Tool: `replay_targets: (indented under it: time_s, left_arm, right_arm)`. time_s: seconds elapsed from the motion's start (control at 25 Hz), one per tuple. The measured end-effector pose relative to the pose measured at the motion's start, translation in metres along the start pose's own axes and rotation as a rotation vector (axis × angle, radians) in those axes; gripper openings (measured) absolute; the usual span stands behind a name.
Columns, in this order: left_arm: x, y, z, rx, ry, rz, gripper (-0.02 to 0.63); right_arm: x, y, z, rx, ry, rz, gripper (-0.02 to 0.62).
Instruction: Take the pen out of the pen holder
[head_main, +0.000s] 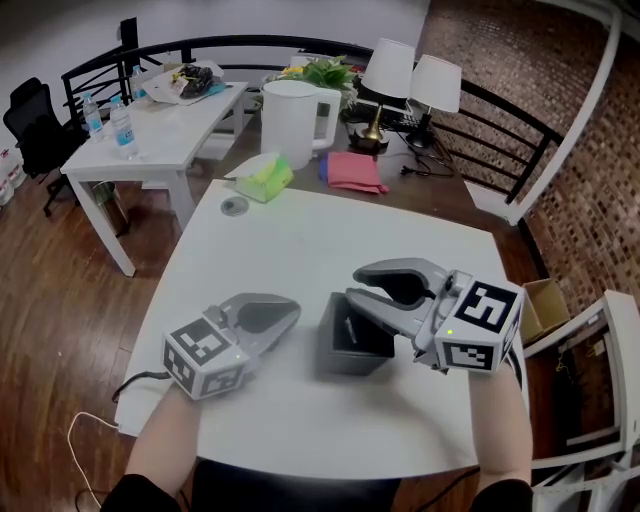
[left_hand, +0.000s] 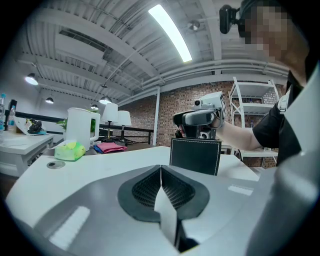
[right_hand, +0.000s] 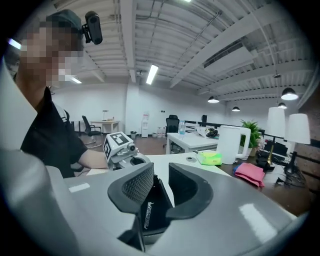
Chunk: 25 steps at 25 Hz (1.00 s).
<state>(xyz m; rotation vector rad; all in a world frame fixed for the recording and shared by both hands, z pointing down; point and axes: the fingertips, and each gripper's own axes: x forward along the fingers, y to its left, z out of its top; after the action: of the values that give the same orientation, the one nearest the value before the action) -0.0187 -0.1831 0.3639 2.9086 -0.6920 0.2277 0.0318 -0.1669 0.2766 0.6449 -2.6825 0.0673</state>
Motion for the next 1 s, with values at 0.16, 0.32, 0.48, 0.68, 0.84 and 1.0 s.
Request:
replay_targets:
  time_s: [0.16, 0.32, 0.48, 0.68, 0.84, 1.0]
  left_arm:
    - [0.001, 0.000, 0.001, 0.000, 0.001, -0.001, 0.005]
    - [0.001, -0.001, 0.000, 0.002, 0.002, -0.004, 0.004]
    - [0.002, -0.002, -0.001, 0.001, 0.005, -0.007, 0.003]
    - [0.002, -0.002, 0.001, 0.002, 0.002, -0.007, 0.004]
    - [0.001, -0.003, -0.001, -0.001, 0.008, -0.011, 0.005]
    - [-0.001, -0.003, -0.001, -0.001, 0.009, -0.009, 0.005]
  right_arm:
    - [0.010, 0.005, -0.006, -0.016, 0.086, 0.071, 0.135]
    - [0.016, 0.004, -0.011, -0.004, 0.146, 0.095, 0.135]
    - [0.018, 0.009, -0.016, -0.063, 0.211, 0.118, 0.135]
    - [0.026, 0.010, -0.020, -0.131, 0.285, 0.127, 0.132]
    - [0.028, 0.013, -0.023, -0.121, 0.300, 0.148, 0.124]
    - [0.028, 0.013, -0.023, -0.164, 0.301, 0.139, 0.081]
